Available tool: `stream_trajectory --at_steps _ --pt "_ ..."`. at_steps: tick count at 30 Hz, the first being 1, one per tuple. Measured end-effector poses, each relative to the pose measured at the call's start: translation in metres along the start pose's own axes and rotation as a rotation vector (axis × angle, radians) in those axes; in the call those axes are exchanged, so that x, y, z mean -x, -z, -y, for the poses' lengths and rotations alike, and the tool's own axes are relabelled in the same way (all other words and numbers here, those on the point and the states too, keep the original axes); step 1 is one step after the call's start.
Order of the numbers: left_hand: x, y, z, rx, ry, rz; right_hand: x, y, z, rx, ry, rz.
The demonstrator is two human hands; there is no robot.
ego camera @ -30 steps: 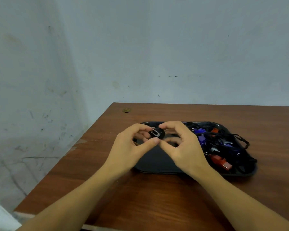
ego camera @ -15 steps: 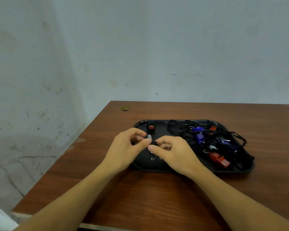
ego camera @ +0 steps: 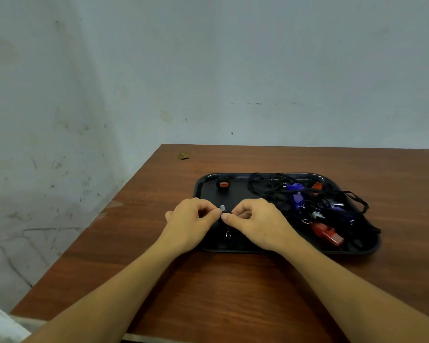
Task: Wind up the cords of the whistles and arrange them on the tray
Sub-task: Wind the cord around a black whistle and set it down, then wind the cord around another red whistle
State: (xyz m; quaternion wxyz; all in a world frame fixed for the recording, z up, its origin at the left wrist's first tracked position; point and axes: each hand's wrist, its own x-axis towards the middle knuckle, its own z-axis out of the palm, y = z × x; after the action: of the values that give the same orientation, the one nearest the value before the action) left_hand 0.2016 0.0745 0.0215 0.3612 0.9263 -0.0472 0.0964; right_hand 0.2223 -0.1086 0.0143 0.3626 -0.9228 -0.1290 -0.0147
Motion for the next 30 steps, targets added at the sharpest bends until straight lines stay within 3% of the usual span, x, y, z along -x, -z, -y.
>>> stream_trajectory --at_steps 6,13,25,30 --pt "0.004 -0.005 0.003 -0.195 -0.04 0.043 -0.001 0.0 0.006 0.076 0.029 -0.089" --pt "0.002 0.001 0.005 -0.169 -0.042 0.042 -0.004 -0.009 0.016 0.236 0.015 -0.098" --pt "0.009 0.0 0.006 -0.212 -0.062 -0.01 0.018 0.003 0.009 0.188 0.126 -0.011" --pt "0.007 0.003 0.004 -0.201 -0.06 -0.01 0.013 0.036 -0.004 0.188 0.101 -0.094"
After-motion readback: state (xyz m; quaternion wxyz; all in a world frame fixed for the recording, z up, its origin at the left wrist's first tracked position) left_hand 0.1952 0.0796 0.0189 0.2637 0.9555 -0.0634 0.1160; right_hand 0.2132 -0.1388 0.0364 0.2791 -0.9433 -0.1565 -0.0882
